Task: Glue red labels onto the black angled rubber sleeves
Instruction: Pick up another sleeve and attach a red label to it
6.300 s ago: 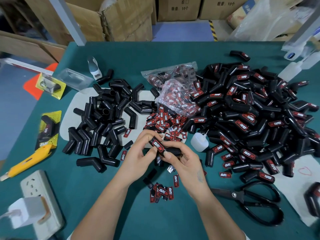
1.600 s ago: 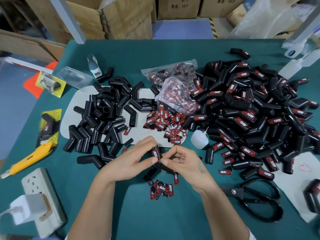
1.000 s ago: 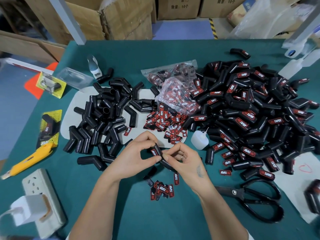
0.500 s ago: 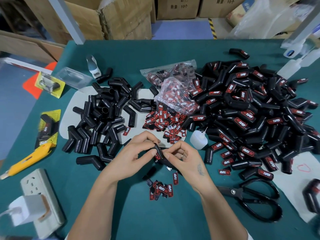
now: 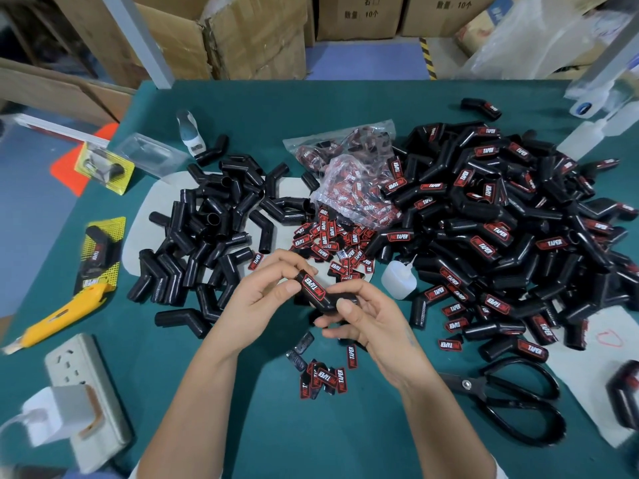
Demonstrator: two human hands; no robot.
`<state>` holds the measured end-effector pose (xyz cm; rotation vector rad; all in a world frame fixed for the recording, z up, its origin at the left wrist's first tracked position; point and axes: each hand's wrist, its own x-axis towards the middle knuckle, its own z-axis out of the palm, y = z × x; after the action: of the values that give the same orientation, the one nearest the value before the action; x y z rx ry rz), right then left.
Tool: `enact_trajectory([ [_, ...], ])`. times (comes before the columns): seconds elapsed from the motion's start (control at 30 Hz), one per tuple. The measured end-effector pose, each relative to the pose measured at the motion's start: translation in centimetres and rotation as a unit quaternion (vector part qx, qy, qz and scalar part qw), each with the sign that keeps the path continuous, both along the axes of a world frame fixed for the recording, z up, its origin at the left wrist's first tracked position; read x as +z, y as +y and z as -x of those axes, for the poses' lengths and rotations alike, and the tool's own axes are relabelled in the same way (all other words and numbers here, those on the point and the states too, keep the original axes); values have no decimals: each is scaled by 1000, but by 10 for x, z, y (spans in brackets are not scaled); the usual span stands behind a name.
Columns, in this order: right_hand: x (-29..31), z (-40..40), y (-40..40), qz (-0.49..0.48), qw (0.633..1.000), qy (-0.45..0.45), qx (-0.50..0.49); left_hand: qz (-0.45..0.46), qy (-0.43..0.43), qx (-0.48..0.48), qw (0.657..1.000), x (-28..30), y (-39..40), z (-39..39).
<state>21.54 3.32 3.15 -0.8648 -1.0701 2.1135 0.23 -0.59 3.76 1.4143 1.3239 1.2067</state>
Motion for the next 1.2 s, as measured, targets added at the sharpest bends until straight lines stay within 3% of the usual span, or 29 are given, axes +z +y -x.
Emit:
enact_trajectory([
  [0.37,4,1,-1,-4,1000,1,-7,-46,-24,5,999,4,-4,-3],
  [0.67,1,4,-3,-11,1000,-11,-18,-79,69,58,993,-2,-3,-11],
  [0.9,-1,4,-3,0,999,1,-44,-40,3,21,999,3,-4,-14],
  [1.2,-4,7,-6,-18,998,-7,-56,-62,75,8,995,0,-4,-10],
])
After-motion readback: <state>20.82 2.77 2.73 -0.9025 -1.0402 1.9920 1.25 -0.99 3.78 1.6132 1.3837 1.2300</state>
